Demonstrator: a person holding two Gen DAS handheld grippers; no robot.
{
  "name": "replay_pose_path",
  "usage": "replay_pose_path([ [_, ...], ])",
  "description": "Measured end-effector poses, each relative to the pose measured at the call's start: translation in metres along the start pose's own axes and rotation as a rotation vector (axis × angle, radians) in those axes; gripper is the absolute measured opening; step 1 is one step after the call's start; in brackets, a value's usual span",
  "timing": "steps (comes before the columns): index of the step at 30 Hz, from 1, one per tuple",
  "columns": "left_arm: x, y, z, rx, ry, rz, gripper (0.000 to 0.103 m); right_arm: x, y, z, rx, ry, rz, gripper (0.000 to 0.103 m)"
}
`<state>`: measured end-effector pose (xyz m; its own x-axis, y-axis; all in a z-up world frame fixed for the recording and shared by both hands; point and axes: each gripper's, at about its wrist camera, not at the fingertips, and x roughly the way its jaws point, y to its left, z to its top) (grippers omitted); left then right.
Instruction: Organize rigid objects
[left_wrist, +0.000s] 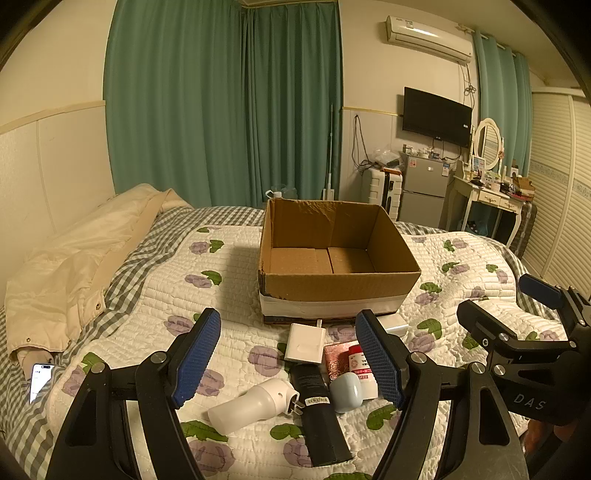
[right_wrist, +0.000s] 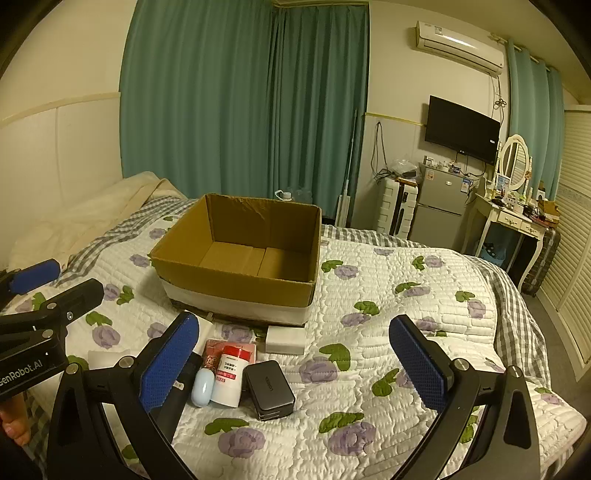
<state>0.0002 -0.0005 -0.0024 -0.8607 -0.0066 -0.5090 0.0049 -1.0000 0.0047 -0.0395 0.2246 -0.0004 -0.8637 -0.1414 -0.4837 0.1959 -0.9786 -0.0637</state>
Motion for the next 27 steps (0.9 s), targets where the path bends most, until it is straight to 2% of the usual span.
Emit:
replay_pose_path([
  [27, -0.0016, 0.0002, 0.0011, -0.002, -0.001, 0.001, 0.078, 0.0008, 0.0012, -0.0029, -0.006, 0.007, 0.009, 0.103],
])
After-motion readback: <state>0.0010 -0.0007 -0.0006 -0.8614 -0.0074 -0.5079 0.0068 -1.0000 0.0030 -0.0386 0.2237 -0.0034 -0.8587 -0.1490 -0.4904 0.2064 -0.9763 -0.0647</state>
